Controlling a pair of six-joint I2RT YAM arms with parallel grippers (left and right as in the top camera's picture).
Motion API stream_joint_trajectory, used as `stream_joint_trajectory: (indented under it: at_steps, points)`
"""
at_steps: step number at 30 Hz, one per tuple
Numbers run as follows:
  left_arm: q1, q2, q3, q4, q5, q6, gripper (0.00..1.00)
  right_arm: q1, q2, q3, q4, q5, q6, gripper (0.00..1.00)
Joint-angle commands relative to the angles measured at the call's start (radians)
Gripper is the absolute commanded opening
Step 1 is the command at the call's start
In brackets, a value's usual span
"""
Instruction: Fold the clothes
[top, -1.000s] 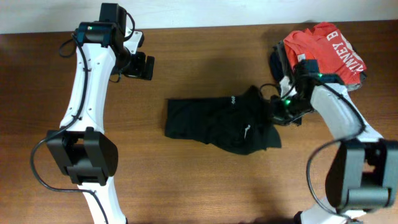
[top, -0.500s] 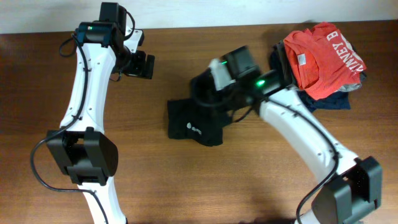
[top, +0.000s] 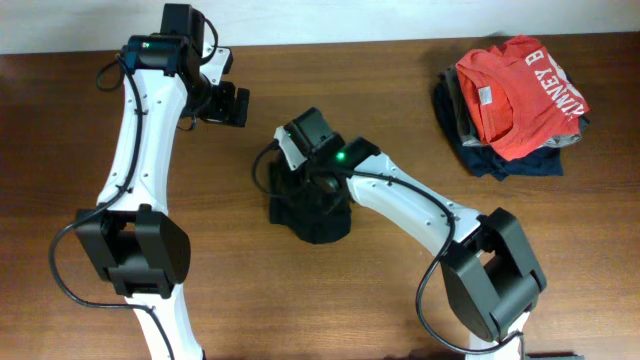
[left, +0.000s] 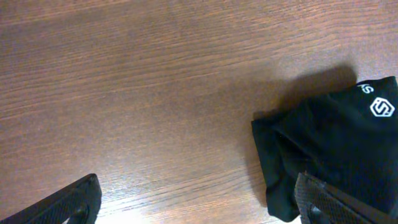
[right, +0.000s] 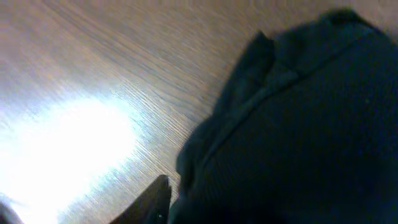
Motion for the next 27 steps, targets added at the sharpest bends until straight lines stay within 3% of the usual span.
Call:
stream_joint_trajectory:
  at_steps: [1,15,21,27]
  points:
    - [-0.002,0.005,0.019,0.010,-0.004,0.005,0.99,0.013,-0.014,0.039,0.013,-0.050,0.007,0.36]
    - [0.021,0.005,0.019,0.027,-0.042,0.005,0.99,0.091,-0.014,0.124,0.019,-0.146,0.007,0.35]
    - [0.062,0.005,0.019,0.025,-0.041,0.005,0.99,0.068,-0.023,0.145,-0.047,-0.142,0.006,0.54]
    - [0.073,0.005,0.019,0.008,-0.033,0.005,0.99,-0.063,-0.051,0.247,-0.239,-0.138,0.003,0.74]
